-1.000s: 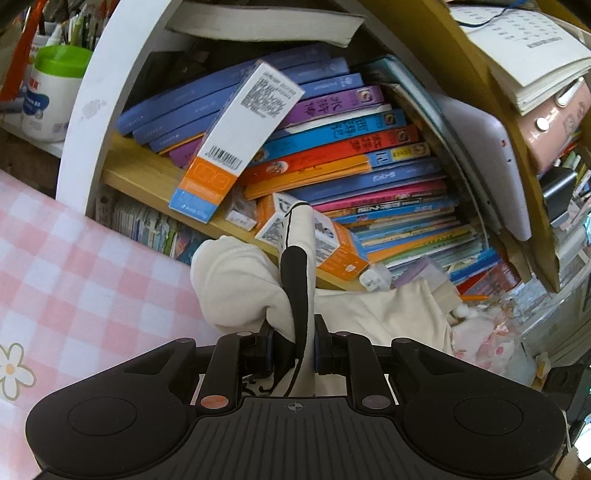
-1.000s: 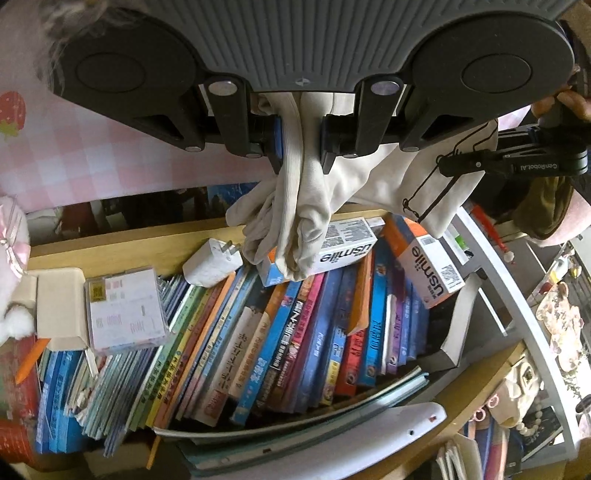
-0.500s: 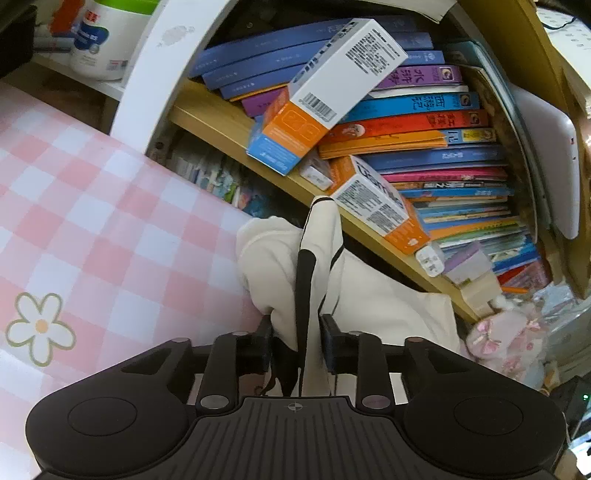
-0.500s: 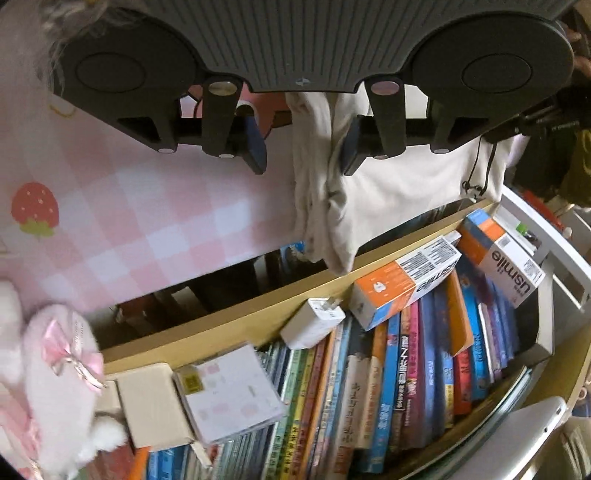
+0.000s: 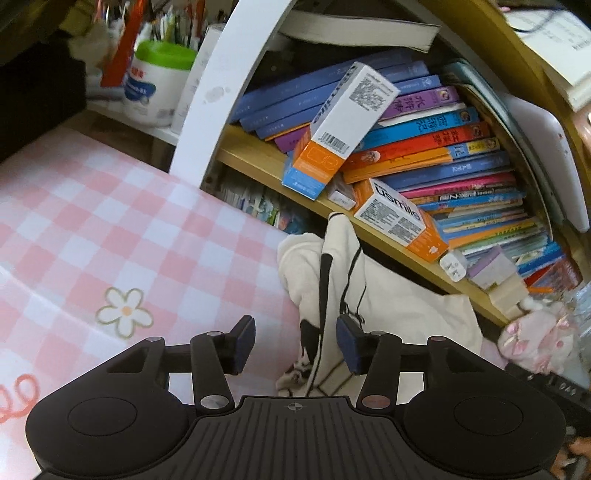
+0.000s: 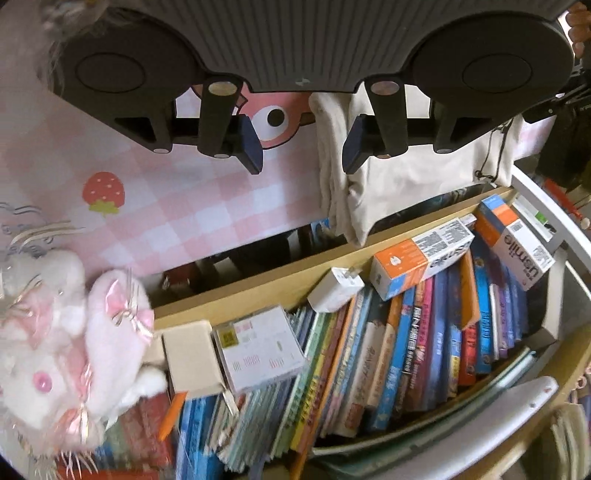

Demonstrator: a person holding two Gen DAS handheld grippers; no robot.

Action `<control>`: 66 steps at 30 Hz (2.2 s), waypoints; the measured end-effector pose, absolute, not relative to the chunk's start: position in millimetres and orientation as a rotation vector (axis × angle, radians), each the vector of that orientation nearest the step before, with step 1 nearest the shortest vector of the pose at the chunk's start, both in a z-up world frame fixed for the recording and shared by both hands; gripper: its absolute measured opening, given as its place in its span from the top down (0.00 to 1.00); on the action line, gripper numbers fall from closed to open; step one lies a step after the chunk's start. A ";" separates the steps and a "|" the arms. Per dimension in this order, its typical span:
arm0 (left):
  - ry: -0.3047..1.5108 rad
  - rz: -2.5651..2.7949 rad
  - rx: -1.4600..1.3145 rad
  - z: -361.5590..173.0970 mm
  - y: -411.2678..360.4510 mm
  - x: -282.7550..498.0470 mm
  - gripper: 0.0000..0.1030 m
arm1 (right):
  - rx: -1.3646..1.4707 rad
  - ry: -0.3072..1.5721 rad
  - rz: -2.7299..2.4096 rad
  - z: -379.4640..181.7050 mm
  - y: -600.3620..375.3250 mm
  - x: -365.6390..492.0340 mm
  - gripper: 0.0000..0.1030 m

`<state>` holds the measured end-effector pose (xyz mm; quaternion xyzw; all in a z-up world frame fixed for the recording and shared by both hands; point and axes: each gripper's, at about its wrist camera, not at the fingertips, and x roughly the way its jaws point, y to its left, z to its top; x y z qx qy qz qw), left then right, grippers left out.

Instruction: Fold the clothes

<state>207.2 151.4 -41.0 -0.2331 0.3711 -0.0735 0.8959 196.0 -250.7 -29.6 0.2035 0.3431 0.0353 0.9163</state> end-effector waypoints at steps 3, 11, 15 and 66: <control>0.757 -0.140 -0.448 -32.6 146.5 194.9 0.51 | 0.390 0.694 0.078 -22.3 -244.9 184.4 0.53; 0.719 -0.112 -0.344 -17.8 136.9 162.1 0.38 | 0.301 0.681 0.070 -14.3 -223.3 148.9 0.43; 0.721 -0.095 -0.285 -15.4 129.5 146.2 0.28 | 0.237 0.686 0.061 -14.1 -208.1 131.2 0.32; 0.742 -0.075 -0.104 -15.0 95.2 86.0 0.09 | 0.079 0.696 -0.006 -24.3 -148.3 59.4 0.01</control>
